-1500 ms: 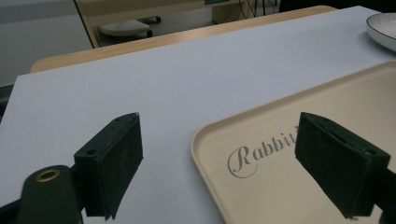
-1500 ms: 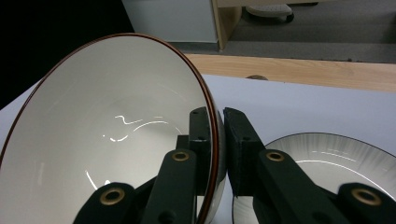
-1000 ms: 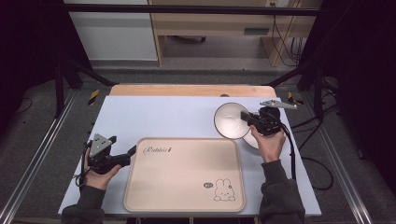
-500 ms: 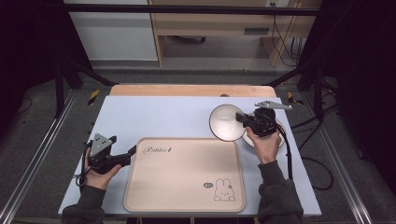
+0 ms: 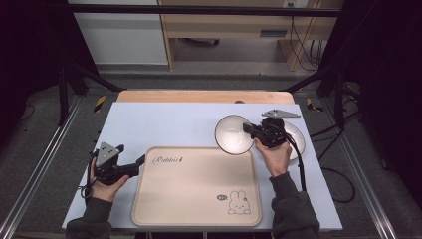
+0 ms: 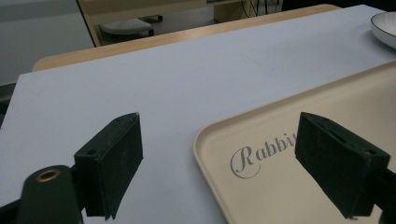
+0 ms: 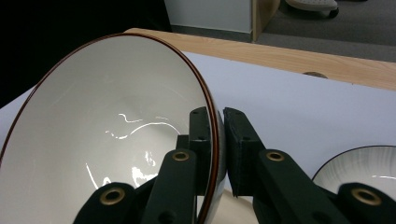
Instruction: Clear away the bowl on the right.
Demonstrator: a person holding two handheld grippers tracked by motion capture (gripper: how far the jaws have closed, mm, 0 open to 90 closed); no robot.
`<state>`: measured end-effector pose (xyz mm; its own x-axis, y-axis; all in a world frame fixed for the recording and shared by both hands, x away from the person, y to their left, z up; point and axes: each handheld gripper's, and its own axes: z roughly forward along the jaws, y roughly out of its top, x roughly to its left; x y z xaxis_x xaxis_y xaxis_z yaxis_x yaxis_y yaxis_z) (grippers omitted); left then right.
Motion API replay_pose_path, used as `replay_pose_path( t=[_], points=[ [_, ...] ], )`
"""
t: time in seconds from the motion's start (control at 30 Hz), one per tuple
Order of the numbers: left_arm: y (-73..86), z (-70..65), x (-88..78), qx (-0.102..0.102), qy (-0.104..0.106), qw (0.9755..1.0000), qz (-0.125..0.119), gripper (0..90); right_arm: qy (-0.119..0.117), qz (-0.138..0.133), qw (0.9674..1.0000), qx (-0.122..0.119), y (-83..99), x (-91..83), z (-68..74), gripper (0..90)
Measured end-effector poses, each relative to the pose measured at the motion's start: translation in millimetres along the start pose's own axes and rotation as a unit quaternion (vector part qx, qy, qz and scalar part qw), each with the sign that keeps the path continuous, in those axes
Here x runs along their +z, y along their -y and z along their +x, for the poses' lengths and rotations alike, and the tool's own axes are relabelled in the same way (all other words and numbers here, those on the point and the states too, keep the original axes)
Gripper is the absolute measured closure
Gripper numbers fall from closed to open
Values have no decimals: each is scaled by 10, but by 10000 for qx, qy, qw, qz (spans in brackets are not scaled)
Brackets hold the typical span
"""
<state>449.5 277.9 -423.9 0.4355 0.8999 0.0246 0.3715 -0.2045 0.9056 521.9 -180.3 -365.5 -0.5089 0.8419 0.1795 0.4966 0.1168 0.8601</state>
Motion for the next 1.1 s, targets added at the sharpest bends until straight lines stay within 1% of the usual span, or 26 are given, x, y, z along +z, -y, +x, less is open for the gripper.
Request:
replay_pose_path(
  t=[0.03, 0.2, 0.47, 0.53, 0.6, 0.73, 0.83, 0.87, 0.93, 1.0, 1.1],
  points=[
    [0, 0, 0, 0, 0, 10000, 0, 146, -16, 5, 10000, 30, 0, 2, 9, 823],
    [2, 1, -5, 16, 4, 10000, -1, 146, -33, 28, 10000, -21, 3, 21, 42, 823],
    [9, -3, -11, 34, 10, 10000, 17, 146, -161, 108, 9998, -80, 17, 95, 117, 823],
    [10, -2, -11, 31, 10, 10000, 17, 146, -182, 126, 9997, -48, 19, 103, 127, 823],
    [10, -2, -12, 30, 11, 10000, 16, 146, -185, 175, 9996, -94, 27, 129, 142, 823],
    [12, -9, -3, 59, 13, 10000, 25, 146, -209, 221, 9995, -81, 44, 160, 161, 824],
    [14, -13, 2, 49, 16, 10000, 21, 146, -246, 253, 9993, -126, 56, 188, 187, 824],
    [15, -14, 2, 46, 10, 10000, 13, 146, -266, 277, 9992, -97, 59, 199, 201, 824],
    [14, -9, -2, 56, 16, 10000, 22, 146, -265, 317, 9991, -133, 68, 224, 215, 824],
    [14, -8, -2, 55, 16, 10000, 21, 146, -266, 356, 9989, -112, 73, 233, 226, 824],
    [14, -9, -1, 57, 14, 10000, 24, 146, -297, 403, 9986, -172, 90, 275, 248, 823]
  ],
)
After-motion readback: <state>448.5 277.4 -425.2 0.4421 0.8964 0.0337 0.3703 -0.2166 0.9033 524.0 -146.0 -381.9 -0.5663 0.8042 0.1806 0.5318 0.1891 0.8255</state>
